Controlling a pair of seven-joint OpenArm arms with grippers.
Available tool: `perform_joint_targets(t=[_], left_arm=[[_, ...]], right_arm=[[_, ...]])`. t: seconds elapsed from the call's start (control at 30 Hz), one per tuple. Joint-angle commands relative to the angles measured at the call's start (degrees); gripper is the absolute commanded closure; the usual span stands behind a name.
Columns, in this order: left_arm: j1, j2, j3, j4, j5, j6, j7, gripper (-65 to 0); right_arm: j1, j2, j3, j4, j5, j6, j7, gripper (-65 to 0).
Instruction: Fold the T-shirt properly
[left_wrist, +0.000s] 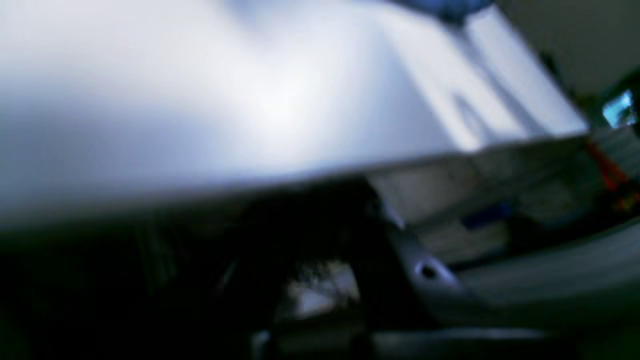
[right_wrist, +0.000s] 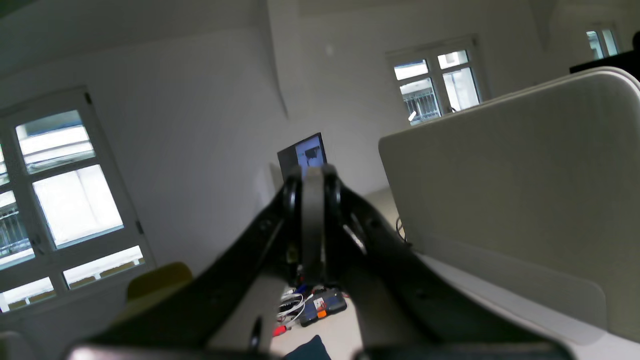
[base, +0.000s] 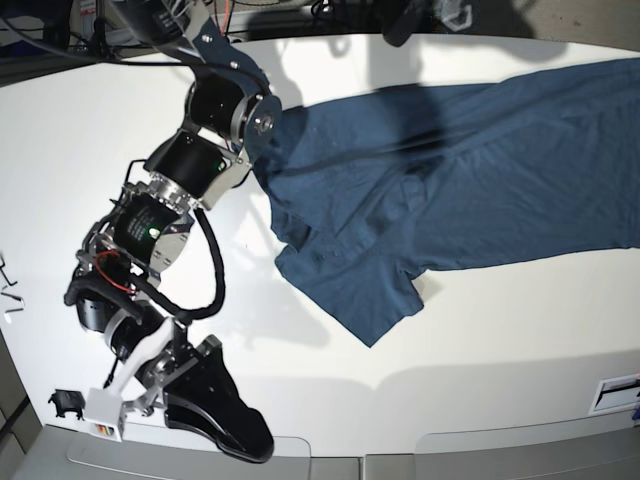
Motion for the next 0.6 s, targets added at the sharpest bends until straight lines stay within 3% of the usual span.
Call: perform_joint_targets(t=[0.0,0.1,0.27,0.57], left_arm=[[-0.85,0.07,-0.17,1.81,-5.03,-1.76,-11.12,0.0],[-0.94,-0.42,-0.92,3.37,-12.41,-1.76,-11.12,0.0],[-0.74,-0.42,-2.08,3.78,-12.94,3.69,-11.12,0.0],[2.03,-0.59,-2.05,3.78,-12.92,4.22,-11.12,0.0]], right_arm=[[1.81,0.04,-0.28,0.70,1.62,0.34,1.47,0.0],[1.81,0.04,-0.28,0.70,1.60,0.34,1.47,0.0],[1.84,0.04,-0.28,0.70,1.62,0.34,1.47,0.0],[1.84,0.04,-0.28,0.70,1.62,0.34,1.47,0.0]])
